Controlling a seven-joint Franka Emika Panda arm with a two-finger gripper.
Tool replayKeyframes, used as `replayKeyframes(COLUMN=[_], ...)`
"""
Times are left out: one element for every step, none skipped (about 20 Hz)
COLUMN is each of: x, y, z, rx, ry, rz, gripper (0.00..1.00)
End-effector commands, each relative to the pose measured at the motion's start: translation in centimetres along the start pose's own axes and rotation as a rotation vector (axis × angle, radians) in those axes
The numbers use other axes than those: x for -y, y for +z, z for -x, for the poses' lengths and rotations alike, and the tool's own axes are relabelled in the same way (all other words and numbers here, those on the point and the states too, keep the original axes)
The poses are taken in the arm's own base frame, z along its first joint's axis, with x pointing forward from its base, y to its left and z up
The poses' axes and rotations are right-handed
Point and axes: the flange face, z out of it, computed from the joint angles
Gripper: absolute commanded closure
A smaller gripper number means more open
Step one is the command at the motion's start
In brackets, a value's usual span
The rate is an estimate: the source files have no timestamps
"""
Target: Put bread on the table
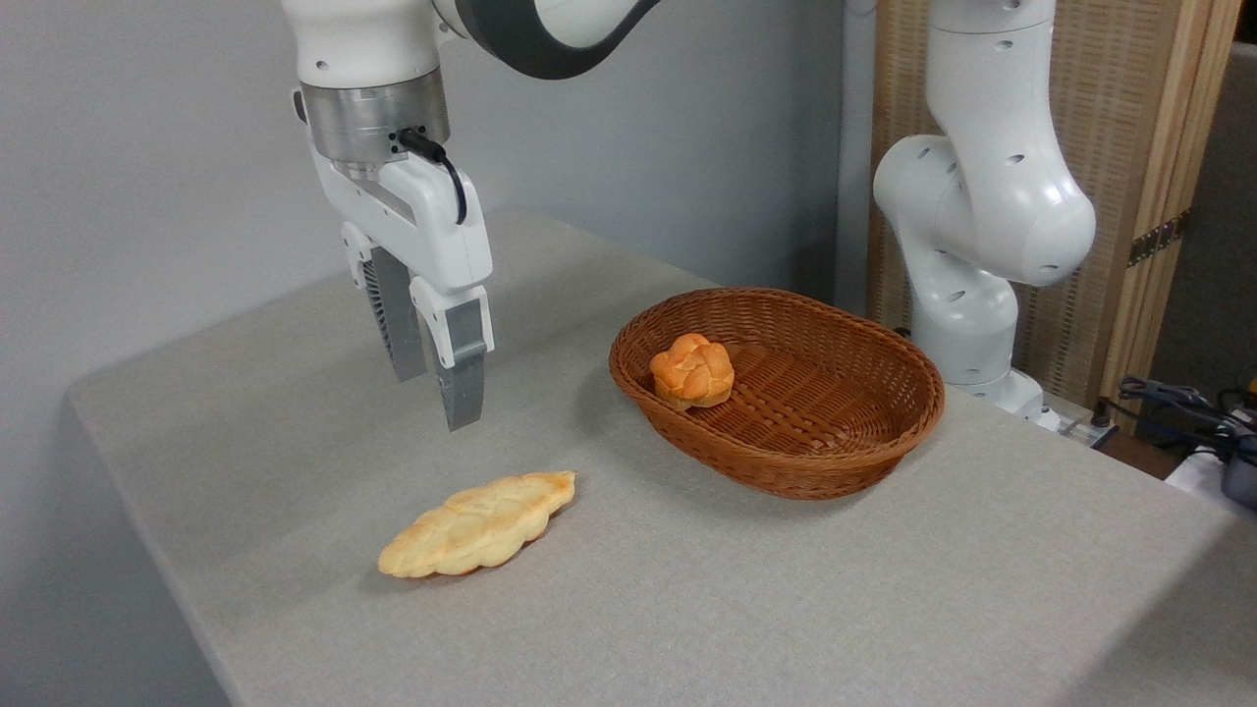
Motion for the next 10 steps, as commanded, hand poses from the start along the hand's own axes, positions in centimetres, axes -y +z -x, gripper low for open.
replayKeyframes(x=[0.1,0.1,0.2,0.1,0.0,-0.4,-0.5,-0.5,-0.8,-0.9], y=[-0.3,-0.8,-1.1,-1.3,-1.3,-1.1,-1.1,-1.0,-0.8,-0.5], z=[-0.2,-0.2,-0.1,-0.1,-0.1,-0.4,-0.4,-0.3,-0.3,-0.4], rx=[-0.017,-0.025,-0.029,-0.032,-0.032,-0.028,-0.028,-0.02,-0.007,-0.004], ry=[0.005,0.014,0.014,0.014,0.016,0.021,0.02,0.021,0.025,0.014], rz=[0.01,0.006,0.003,0.002,0.002,0.005,0.007,0.014,0.025,0.03], gripper=[0.0,0.0,0.0,0.0,0.0,0.0,0.0,0.0,0.0,0.0])
